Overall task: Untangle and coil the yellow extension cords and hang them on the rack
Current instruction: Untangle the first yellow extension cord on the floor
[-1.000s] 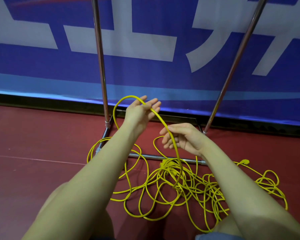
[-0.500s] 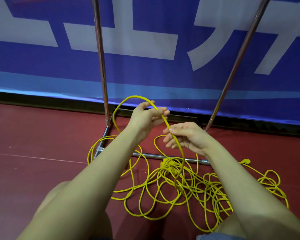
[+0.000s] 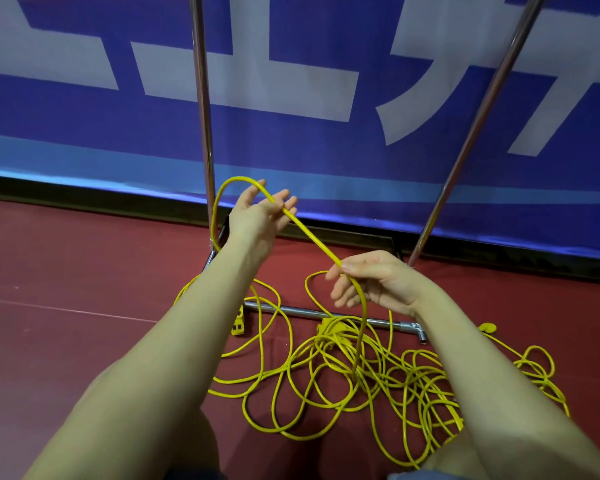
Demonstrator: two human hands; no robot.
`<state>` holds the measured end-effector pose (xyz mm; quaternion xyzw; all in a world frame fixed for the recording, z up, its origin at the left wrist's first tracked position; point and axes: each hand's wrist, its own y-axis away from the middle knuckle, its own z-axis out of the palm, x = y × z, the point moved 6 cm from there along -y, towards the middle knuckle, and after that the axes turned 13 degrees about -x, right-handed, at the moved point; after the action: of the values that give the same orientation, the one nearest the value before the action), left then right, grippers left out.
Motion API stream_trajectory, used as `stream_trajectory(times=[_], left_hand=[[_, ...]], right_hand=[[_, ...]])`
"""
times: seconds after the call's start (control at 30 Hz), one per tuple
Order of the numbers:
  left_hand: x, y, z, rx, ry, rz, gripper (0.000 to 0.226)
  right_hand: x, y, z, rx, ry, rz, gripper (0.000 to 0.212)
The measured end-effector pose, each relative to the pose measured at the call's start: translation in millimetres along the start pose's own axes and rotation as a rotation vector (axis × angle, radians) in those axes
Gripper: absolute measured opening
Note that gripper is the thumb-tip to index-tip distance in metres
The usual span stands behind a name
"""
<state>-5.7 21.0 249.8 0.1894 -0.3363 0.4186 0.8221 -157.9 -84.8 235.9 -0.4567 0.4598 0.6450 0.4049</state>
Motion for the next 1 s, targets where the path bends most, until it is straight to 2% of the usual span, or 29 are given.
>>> stream_trajectory(times=[0.1, 0.17, 0.27, 0.37, 0.57, 0.77, 0.87, 1.0], left_hand=[[-6, 4, 4, -0.021, 0.021, -0.016, 0.051], [-14, 10, 17, -0.12, -0.017, -0.092, 0.049], [-24, 21, 35, -0.272, -0.165, -0.164, 0.032], [-21, 20, 33, -0.248, -0.185, -0.134, 0.026], [-14, 9, 33, -0.153, -0.086, -0.047, 0.034], [-1, -4, 20, -0.049, 0.002, 0.018, 0.04], [-9, 1, 27, -0.107, 0.021, -0.068, 0.042], [-24, 17, 44, -0.296, -0.105, -0.173, 0.05]], right_hand=[[-2, -2, -1, 0.047, 0.017, -0.031, 0.02], [-5, -4, -3, 0.085, 0.01, -0.058, 0.02], [-5, -7, -3, 0.11, 0.007, -0.074, 0.02], [-6, -10, 2, 0.084, -0.007, -0.076, 0.021], [-9, -3, -1, 0.065, -0.067, -0.081, 0.032], [-7, 2, -6, 0.035, -0.058, -0.083, 0.025], [-7, -1, -9, 0.07, -0.013, -0.07, 0.019], [-5, -6, -20, 0.203, -0.002, -0.057, 0.013]])
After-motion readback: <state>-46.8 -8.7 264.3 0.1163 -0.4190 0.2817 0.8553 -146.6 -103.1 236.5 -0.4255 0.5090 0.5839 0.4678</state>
